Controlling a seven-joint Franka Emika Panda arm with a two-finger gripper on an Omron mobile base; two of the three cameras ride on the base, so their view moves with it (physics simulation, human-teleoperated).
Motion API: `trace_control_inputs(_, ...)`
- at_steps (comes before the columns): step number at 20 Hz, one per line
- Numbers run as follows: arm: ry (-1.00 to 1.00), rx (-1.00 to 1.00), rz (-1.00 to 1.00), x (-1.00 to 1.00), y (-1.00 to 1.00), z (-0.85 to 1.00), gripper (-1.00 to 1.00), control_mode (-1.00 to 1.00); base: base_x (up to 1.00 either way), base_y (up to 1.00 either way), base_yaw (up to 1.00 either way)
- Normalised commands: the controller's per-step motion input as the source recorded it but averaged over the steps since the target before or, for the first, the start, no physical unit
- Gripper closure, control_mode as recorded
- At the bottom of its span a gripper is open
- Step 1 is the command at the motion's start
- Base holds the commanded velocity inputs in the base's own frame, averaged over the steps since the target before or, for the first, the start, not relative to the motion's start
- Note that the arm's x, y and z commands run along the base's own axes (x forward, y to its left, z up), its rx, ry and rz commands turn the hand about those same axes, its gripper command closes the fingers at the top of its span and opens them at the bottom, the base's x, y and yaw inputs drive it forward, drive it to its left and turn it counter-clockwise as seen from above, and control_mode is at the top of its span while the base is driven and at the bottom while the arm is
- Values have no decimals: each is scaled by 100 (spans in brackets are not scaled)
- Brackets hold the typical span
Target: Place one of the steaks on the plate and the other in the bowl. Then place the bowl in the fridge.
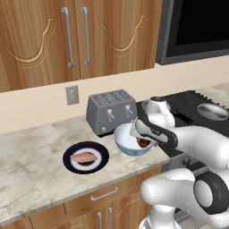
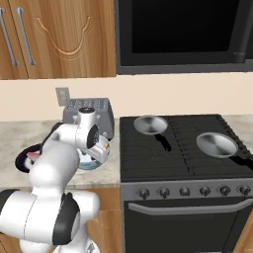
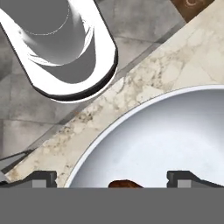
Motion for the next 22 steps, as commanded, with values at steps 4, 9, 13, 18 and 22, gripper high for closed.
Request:
trace_control_inputs(4,12,0,-7,11,0,-15,-100,-100,0,0,0)
trace_control_inputs(9,6,0,-8,0,0,-17,-100,-100,0,0,0)
trace_control_inputs(13,-1,4,-13,-54,-4,-30,-100,-100,0,0,0)
trace_control_inputs(18,-4,3,-16,-35,0,-32,-100,-100,0,0,0)
trace_control_inputs(22,0,0,-17,0,18,-39,-100,-100,0,0,0)
